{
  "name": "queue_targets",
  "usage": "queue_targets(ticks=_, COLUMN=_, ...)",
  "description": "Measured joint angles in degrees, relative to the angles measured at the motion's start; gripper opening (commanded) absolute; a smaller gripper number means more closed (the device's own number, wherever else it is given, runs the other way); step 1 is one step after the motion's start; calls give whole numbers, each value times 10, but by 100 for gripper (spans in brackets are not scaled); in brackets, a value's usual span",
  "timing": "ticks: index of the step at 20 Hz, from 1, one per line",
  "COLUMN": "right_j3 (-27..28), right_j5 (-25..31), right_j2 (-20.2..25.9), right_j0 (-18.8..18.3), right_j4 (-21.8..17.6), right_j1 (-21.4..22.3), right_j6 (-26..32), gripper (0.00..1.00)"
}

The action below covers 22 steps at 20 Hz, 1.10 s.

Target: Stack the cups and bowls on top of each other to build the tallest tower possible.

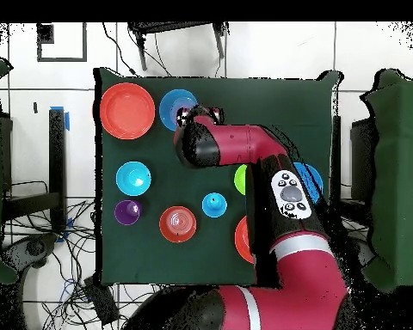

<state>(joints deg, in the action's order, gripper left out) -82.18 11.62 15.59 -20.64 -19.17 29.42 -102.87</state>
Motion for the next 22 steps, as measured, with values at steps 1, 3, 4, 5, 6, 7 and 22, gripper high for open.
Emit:
queue_targets(ticks=1, right_j3=0, right_j5=0, right_j2=0, right_j0=0, right_j4=0, right_j1=0, right_j6=0, gripper=0)
queue_targets(ticks=3, right_j3=3, right_j5=0, right_j2=0, right_j0=0, right_j4=0, right_j1=-2, right_j6=0, gripper=0)
queue_targets(ticks=4, right_j3=5, right_j5=0, right_j2=0, right_j0=0, right_j4=0, right_j1=-5, right_j6=0, gripper=0)
queue_targets(ticks=5, right_j3=8, right_j5=0, right_j2=0, right_j0=0, right_j4=0, right_j1=-7, right_j6=0, gripper=0)
queue_targets(ticks=6, right_j3=10, right_j5=0, right_j2=0, right_j0=0, right_j4=0, right_j1=-9, right_j6=0, gripper=0)
queue_targets(ticks=7, right_j3=11, right_j5=0, right_j2=0, right_j0=0, right_j4=0, right_j1=-11, right_j6=0, gripper=0)
queue_targets(ticks=22, right_j3=12, right_j5=0, right_j2=0, right_j0=2, right_j4=0, right_j1=-29, right_j6=0, gripper=0)
